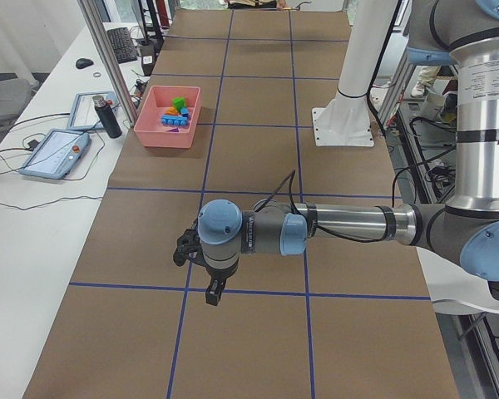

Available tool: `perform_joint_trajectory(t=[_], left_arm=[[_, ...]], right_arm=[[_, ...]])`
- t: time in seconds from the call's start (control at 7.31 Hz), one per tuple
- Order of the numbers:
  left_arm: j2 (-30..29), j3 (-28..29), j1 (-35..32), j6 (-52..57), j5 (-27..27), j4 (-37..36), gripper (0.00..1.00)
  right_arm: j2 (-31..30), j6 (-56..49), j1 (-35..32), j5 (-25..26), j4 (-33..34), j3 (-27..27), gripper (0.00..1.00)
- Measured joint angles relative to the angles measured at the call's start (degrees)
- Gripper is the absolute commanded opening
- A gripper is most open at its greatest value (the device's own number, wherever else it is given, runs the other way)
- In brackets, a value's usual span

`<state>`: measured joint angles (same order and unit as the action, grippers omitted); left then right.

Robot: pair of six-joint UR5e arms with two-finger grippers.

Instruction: Put all blocks into box

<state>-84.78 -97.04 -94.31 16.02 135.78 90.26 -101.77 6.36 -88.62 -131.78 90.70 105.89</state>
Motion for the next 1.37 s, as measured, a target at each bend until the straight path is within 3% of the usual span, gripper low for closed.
perform_joint_trajectory(t=[1.37], left_arm=[[0.0,0.4,0.0,0.1,0.0,0.1,1.0]], right_arm=[[0.2,-0.2,0.1,-0.3,-2.1,0.0,1.0]])
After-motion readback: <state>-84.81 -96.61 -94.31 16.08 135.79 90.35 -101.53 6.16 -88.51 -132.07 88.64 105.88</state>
